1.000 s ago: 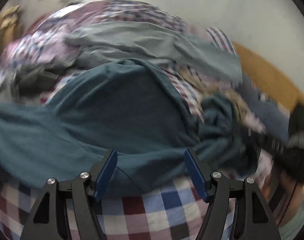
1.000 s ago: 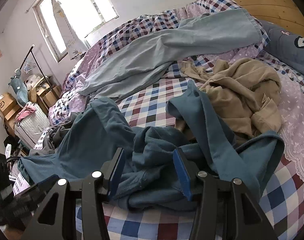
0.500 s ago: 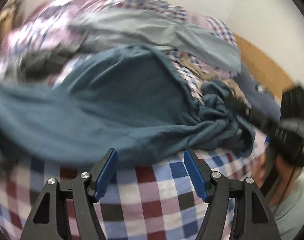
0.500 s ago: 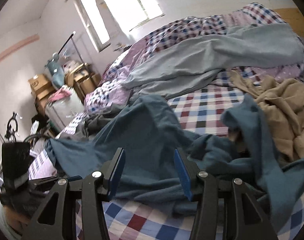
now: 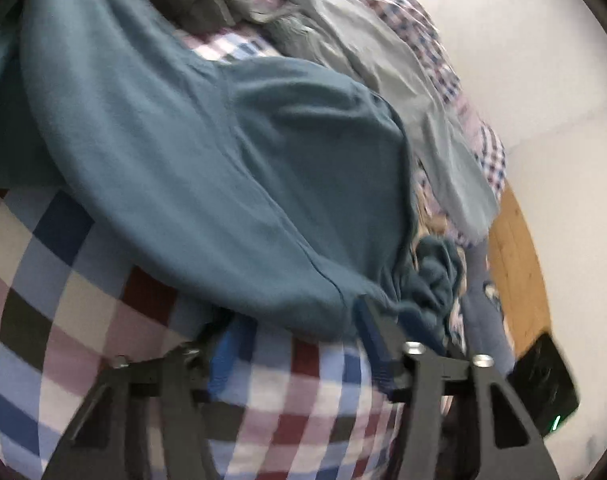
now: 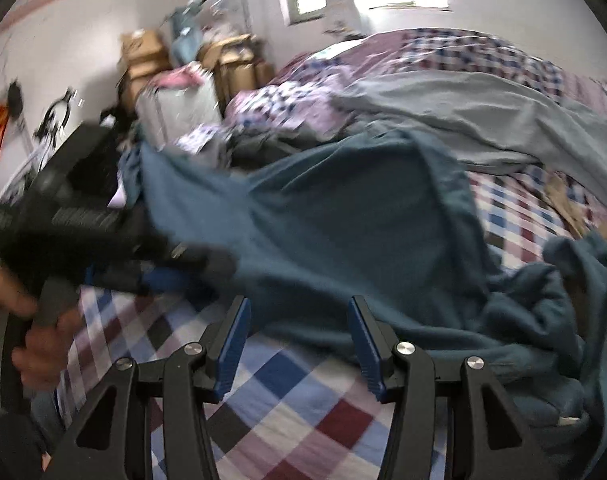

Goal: Fold clothes

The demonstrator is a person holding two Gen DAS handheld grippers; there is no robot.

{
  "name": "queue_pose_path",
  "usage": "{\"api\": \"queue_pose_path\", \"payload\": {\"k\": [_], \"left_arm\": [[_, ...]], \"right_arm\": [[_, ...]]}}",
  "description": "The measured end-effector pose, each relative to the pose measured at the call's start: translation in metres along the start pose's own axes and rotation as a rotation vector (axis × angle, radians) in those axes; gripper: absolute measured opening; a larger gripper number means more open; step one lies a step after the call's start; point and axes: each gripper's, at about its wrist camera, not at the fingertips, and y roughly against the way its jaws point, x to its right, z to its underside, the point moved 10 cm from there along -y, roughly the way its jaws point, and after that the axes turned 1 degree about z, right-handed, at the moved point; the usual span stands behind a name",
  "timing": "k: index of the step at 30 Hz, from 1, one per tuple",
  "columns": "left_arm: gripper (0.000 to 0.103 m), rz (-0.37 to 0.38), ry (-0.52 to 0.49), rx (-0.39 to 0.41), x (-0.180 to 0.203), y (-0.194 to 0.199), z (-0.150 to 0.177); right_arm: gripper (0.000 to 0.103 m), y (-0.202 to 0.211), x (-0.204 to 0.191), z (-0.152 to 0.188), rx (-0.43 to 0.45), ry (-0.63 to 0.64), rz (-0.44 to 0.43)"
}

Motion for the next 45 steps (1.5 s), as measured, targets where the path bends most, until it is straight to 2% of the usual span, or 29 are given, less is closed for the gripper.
{"api": "queue_pose_path", "payload": {"k": [2,4,5,8,12,15,21,24,28,33,34,37,38,45], "left_arm": [[0.031,-0.004,0.033,-0.011,-0.005,-0.005,-0.006],[0.021,0.028,0.081,-0.016,-0.009,-0.009,-0.008],[0.013,0.041,0.093,-0.017,-0.008,-0.009,-0.009],[0.006,0.100,0.103,0.012,-0.001,-0.004,-0.016],[0.005,0.197,0.050,0.070,0.023,0.011,-0.032],[0.004,0.242,-0.004,0.131,0.039,0.030,-0.045],[0.004,0.262,-0.051,0.185,0.048,0.048,-0.054],[0.003,0.311,-0.076,0.224,0.052,0.061,-0.060],[0.003,0.367,-0.107,0.283,0.063,0.076,-0.070],[0.002,0.387,-0.089,0.316,0.061,0.084,-0.077],[0.002,0.389,-0.089,0.320,0.061,0.085,-0.078],[0.002,0.395,-0.095,0.334,0.063,0.088,-0.080],[0.002,0.394,-0.097,0.333,0.064,0.088,-0.080],[0.003,0.368,-0.115,0.321,0.067,0.086,-0.079]], "right_arm": [[0.054,-0.008,-0.009,0.005,-0.021,0.044,0.006],[0.054,-0.013,-0.012,0.009,-0.038,0.075,0.022],[0.054,-0.016,-0.013,0.011,-0.046,0.091,0.029],[0.053,-0.021,-0.012,0.013,-0.056,0.116,0.061],[0.053,-0.023,-0.005,0.011,-0.053,0.133,0.112],[0.053,-0.023,0.001,0.009,-0.041,0.141,0.160],[0.053,-0.015,0.021,-0.002,0.008,0.152,0.292],[0.053,-0.010,0.032,-0.005,0.015,0.162,0.342],[0.053,-0.007,0.044,-0.003,0.004,0.167,0.382],[0.051,-0.005,0.053,0.000,-0.042,0.150,0.385],[0.048,-0.004,0.054,0.000,-0.050,0.139,0.385],[0.021,0.005,0.061,-0.004,-0.038,0.104,0.406],[0.016,0.008,0.064,-0.007,-0.033,0.090,0.414],[0.011,0.047,0.079,-0.044,0.062,0.008,0.436]]}}
